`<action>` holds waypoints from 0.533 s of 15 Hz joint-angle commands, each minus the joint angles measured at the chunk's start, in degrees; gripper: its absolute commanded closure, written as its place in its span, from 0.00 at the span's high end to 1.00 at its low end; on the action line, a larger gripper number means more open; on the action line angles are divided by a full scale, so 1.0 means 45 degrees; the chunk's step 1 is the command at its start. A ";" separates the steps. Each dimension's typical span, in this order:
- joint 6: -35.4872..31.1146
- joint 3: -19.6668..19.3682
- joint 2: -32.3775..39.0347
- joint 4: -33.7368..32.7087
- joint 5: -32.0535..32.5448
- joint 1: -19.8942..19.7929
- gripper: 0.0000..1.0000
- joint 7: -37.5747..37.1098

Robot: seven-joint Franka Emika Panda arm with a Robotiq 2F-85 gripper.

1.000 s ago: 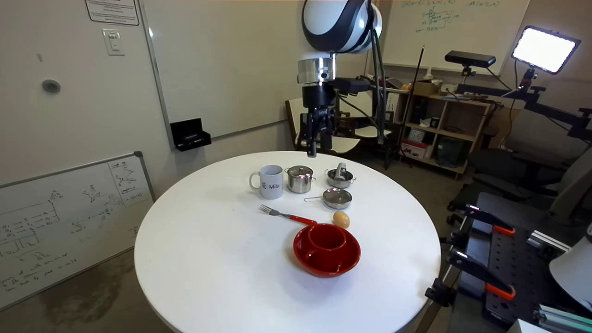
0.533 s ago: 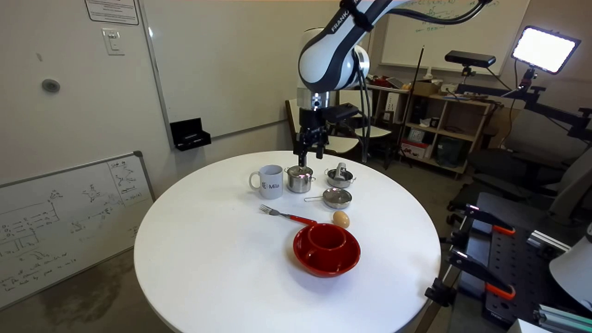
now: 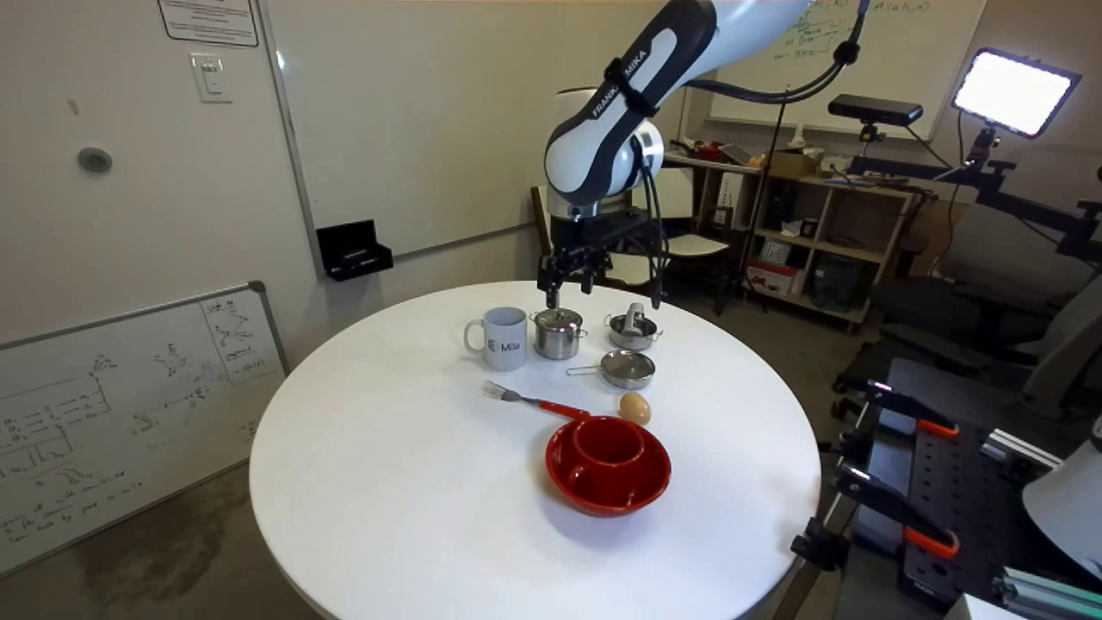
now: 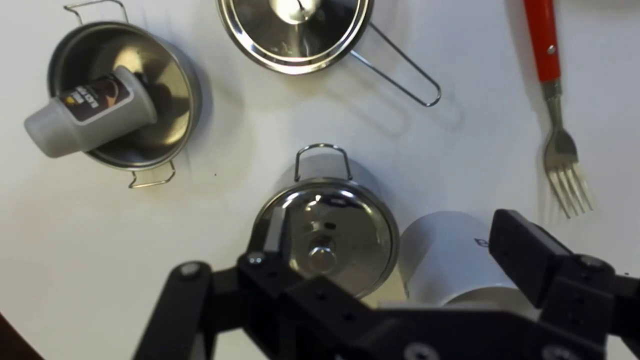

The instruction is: Uncover the pots on the table

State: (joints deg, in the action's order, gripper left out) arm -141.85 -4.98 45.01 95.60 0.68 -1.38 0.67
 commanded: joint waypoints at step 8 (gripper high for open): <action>0.0869 -0.0216 0.3216 -0.4490 0.0077 -0.0188 1.00 -0.1018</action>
State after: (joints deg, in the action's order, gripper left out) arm -141.15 -6.01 54.44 83.21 0.68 -2.38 -1.59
